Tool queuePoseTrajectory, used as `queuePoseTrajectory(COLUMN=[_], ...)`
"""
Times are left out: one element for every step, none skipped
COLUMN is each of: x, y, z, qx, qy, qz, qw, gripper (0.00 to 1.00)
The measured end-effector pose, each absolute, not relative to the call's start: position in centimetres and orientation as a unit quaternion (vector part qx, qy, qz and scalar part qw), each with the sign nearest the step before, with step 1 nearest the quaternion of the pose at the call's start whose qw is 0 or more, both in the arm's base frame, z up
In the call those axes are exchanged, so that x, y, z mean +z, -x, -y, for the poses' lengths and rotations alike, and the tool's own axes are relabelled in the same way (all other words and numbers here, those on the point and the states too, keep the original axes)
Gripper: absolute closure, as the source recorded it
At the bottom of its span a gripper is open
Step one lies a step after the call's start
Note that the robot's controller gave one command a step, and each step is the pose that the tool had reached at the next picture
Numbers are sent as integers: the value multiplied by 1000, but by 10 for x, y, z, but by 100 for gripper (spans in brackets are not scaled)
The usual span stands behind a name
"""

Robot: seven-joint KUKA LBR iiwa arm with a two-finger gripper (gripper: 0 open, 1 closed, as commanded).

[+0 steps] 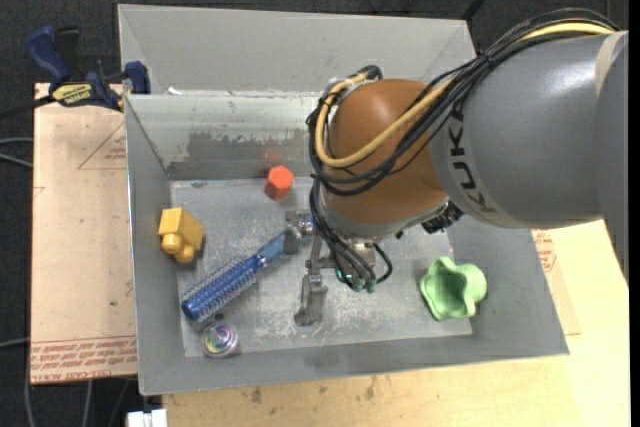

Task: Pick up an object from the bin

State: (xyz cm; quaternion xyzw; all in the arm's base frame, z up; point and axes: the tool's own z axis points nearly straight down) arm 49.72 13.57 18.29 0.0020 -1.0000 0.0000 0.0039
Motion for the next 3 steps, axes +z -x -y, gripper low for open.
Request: queuePoseTrajectory(x=[75,78,172], y=[-541,-542,-518], z=[-205,-202,-233], qx=[-1,0,-2], qy=[22,25,32], qz=[1000,1000,999], qw=[2,0,-3], gripper=[0,100,100])
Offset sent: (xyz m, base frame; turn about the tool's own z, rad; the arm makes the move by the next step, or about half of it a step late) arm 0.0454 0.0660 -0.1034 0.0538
